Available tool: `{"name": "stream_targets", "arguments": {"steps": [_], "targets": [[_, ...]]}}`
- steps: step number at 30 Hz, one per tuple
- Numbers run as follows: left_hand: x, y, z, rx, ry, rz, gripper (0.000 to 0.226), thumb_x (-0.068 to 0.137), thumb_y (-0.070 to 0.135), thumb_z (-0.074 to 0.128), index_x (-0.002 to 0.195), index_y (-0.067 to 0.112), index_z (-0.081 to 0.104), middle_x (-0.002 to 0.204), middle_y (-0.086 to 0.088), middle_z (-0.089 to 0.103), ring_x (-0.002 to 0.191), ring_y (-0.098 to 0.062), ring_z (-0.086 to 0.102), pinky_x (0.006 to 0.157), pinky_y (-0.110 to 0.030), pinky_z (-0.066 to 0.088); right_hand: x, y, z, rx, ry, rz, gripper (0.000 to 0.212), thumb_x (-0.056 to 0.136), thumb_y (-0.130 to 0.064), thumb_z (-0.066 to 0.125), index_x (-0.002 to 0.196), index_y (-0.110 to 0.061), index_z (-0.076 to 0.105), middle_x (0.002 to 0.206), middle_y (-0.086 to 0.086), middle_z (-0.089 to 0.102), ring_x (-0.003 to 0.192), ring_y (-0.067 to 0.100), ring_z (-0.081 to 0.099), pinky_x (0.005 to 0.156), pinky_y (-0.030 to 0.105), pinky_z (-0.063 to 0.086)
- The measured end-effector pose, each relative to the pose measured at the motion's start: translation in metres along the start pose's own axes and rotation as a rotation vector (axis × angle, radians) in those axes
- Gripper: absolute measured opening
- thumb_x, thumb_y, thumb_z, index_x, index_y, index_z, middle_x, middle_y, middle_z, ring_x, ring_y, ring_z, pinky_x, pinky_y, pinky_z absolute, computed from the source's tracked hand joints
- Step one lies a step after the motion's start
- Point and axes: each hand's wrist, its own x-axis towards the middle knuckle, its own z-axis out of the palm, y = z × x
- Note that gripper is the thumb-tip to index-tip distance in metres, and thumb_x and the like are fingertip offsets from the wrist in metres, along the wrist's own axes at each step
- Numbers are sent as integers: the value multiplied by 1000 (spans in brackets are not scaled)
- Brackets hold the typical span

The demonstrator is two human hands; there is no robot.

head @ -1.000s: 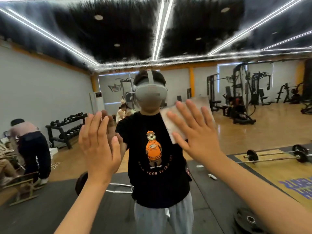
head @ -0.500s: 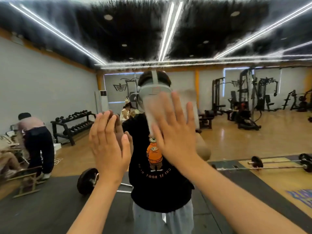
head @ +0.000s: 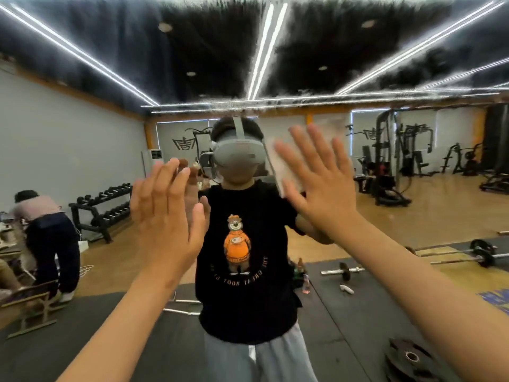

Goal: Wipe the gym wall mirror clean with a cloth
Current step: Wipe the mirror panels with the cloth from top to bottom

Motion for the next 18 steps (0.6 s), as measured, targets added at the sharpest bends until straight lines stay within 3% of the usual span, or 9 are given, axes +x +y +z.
{"name": "stream_targets", "arguments": {"steps": [5, 12, 18], "targets": [[-6, -28, 1, -25, 29, -118, 58, 95, 31, 37, 147, 6, 29, 157, -11, 19, 148, -31, 13, 123, -46, 6, 88, -46, -8, 70, 50, 288, 57, 104, -42, 27, 158, -26, 20, 166, 7, 11, 153, 28, 5, 121, 56, 6], [-11, -30, 4, -120, 115, -106, 56, 99, 28, 35, 148, 3, 30, 156, -13, 26, 148, -30, 17, 124, -42, 8, 58, -143, 7, 79, -22, 34, 56, 104, -44, 25, 157, -27, 23, 166, 7, 12, 153, 28, 5, 121, 55, 7], [-12, -30, 1, -101, 71, -108, 58, 98, 29, 37, 149, 3, 30, 157, -11, 24, 149, -26, 15, 123, -40, 8, -8, -111, 12, 52, -59, -124, 55, 102, -45, 33, 155, -28, 30, 163, 5, 22, 152, 27, 15, 122, 52, 11]]}}
